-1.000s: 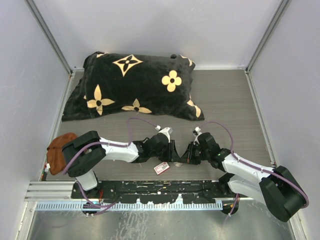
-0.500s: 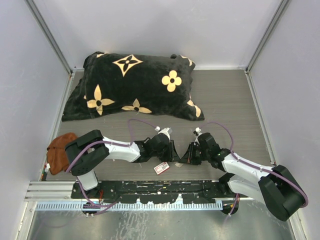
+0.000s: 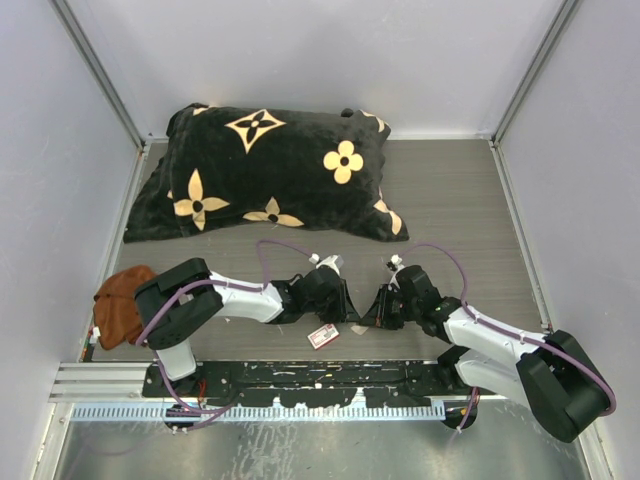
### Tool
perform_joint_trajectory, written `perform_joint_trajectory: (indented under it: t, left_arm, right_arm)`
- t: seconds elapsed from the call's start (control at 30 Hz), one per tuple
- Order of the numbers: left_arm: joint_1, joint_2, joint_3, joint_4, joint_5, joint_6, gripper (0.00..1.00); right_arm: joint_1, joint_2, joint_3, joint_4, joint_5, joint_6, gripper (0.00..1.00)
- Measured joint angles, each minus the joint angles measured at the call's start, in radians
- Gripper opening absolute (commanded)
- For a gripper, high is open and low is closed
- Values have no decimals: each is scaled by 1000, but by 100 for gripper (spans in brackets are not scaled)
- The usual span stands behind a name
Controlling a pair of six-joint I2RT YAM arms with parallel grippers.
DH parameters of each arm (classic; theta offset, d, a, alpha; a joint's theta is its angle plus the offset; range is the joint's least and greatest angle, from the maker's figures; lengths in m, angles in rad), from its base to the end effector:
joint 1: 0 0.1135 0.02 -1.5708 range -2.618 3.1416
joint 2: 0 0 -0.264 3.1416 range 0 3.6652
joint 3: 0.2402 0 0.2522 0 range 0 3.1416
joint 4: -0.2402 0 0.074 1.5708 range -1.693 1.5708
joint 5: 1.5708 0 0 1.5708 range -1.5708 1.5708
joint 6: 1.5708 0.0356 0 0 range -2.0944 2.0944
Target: Load the staples into the stapler
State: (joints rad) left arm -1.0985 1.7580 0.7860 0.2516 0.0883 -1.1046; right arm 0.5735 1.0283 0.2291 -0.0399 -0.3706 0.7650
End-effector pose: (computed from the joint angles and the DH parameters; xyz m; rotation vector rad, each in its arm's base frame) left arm 0.1514 -0.3033 0.1322 0.0443 2.6140 -1.1079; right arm 0.1351 0.1026 0.1261 0.0630 2.6152 1.0037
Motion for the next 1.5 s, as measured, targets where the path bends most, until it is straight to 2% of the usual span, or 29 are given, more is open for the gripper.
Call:
perform_joint_trajectory:
  t: [0.13,0.33,0.47,0.8,0.97,1.23,1.5]
  left_arm:
    - [0,1,10,-17,2,-5,10]
    - [5,-6,43,-95,-5,-1,9]
    - [6,-5,58,-122,-31,5,9]
    - [0,16,86,-143,-31,18,10]
    - [-8,34,134,-213,-42,38,11]
    - [-22,41,172,-285,-73,67,0]
    - [-23,26,130,-221,-77,59,0]
  right_arm:
    - [0,0,0,0,0,-2,11]
    - [-6,-20,5,-19,3,-8,42]
    - [-1,-77,19,-56,-7,-26,52]
    - [0,-169,37,-142,5,-48,57]
    - [0,-192,37,-162,21,-50,58]
    - [0,-275,43,-198,69,-50,58]
    - [0,-352,50,-264,126,-50,62]
